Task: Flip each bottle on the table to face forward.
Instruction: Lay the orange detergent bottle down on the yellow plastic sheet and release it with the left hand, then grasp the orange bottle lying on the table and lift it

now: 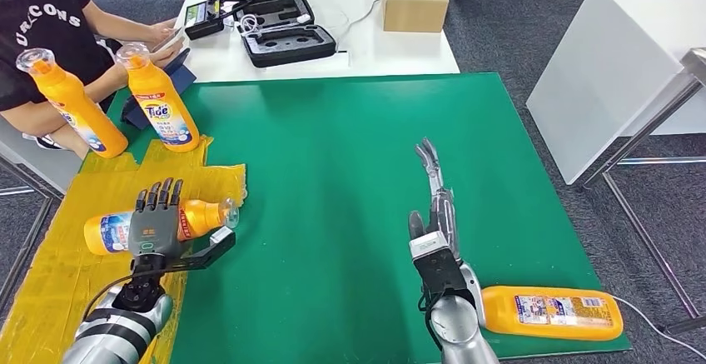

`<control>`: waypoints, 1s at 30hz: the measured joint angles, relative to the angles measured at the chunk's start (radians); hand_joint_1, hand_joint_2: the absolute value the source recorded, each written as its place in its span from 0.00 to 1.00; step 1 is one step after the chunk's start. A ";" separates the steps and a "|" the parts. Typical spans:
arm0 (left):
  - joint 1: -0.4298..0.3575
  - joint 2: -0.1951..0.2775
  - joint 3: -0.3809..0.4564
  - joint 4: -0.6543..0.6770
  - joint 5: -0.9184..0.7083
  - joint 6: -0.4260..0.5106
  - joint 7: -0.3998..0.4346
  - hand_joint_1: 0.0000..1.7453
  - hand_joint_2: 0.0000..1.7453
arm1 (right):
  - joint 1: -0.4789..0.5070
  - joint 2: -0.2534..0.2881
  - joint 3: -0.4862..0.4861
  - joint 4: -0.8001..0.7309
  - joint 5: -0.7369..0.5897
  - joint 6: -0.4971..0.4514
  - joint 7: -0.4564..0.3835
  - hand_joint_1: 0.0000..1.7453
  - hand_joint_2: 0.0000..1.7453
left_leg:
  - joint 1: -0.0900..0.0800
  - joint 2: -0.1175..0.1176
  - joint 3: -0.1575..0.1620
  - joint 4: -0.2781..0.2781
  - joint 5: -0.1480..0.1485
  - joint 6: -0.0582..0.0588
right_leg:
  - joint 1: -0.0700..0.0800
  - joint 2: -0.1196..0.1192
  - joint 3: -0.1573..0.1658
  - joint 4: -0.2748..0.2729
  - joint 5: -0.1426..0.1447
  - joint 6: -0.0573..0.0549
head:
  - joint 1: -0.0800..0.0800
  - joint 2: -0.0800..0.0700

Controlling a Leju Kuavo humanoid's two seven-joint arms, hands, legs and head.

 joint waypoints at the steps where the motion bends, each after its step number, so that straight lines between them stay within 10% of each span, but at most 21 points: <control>1: 0.005 -0.008 0.025 -0.003 0.006 0.006 -0.034 0.00 1.00 | 0.000 -0.002 0.001 0.000 0.001 -0.003 0.000 0.00 0.00 | 0.000 0.000 0.000 0.000 0.000 0.000 | 0.000 0.000 0.000 0.000 0.000 0.000 | 0.000 0.000; 19: 0.043 -0.076 0.186 -0.043 0.050 0.013 -0.178 0.00 1.00 | 0.006 -0.010 0.012 0.000 0.012 -0.009 0.002 0.00 0.00 | -0.001 -0.001 -0.002 0.000 0.000 0.000 | -0.001 0.000 -0.002 0.000 0.000 0.001 | 0.000 0.000; 23: 0.121 -0.124 0.220 -0.169 0.288 -0.015 -0.441 0.00 1.00 | 0.016 -0.016 0.013 -0.005 0.056 -0.016 0.003 0.00 1.00 | -0.001 0.000 -0.005 0.001 -0.001 0.001 | -0.001 0.000 -0.004 0.000 0.000 0.001 | 0.000 0.000; 30: 0.322 -0.216 0.188 -0.574 0.811 -0.227 -0.795 0.00 1.00 | 0.059 -0.081 0.053 -0.064 0.203 0.013 -0.009 0.00 1.00 | -0.003 0.001 -0.011 0.001 -0.002 0.003 | -0.003 0.001 -0.011 -0.001 0.000 0.001 | 0.000 0.000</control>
